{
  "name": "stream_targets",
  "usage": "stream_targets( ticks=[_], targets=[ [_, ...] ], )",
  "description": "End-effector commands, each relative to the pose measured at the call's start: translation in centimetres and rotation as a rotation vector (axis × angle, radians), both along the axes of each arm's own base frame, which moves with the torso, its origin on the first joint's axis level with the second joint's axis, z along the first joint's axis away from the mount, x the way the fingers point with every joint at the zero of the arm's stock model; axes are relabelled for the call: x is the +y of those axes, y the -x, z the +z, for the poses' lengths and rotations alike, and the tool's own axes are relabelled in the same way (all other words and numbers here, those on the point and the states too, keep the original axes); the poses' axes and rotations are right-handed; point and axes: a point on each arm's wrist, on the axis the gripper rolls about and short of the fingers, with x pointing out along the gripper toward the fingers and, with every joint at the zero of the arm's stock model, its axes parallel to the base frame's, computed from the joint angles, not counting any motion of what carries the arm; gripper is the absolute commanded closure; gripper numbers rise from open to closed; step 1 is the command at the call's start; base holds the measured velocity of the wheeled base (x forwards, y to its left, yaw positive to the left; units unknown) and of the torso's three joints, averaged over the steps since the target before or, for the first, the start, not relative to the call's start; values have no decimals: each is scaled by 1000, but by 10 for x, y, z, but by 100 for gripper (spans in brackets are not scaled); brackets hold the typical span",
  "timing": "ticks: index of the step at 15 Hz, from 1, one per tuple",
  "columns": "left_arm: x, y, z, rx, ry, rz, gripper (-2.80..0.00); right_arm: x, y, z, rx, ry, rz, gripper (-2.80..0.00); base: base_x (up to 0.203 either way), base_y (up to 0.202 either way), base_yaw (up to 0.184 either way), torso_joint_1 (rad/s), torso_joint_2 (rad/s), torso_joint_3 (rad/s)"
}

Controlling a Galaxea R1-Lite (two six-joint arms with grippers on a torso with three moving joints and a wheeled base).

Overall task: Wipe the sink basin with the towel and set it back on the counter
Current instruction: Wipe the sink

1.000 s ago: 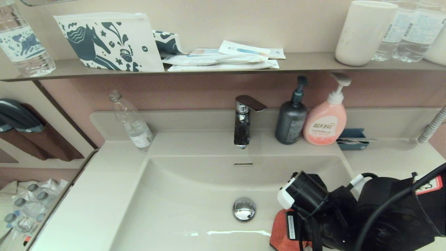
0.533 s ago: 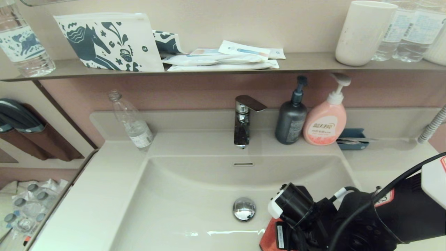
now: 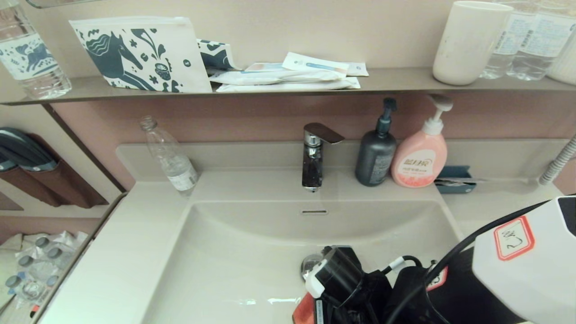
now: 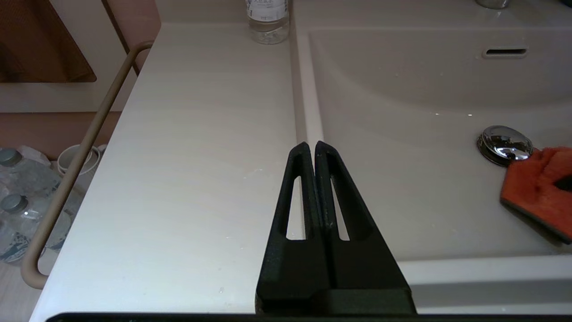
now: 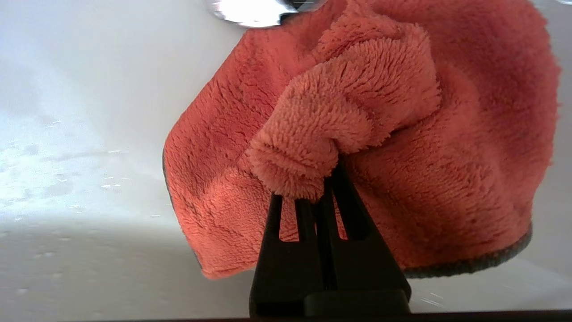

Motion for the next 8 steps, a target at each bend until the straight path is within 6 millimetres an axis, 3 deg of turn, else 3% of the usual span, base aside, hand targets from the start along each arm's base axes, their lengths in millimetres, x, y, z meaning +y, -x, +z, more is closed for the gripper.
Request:
stream_targets(
  ticks=[1,8],
  targets=[
    [0,0,0,1,0,1,0,19,-7,-10,-7,-6,17,0,0,0,0,0,0,0],
    [0,0,0,1,0,0,0,65,-24,-17,-44,-54,124,0,0,0,0,0,0,0]
  ],
)
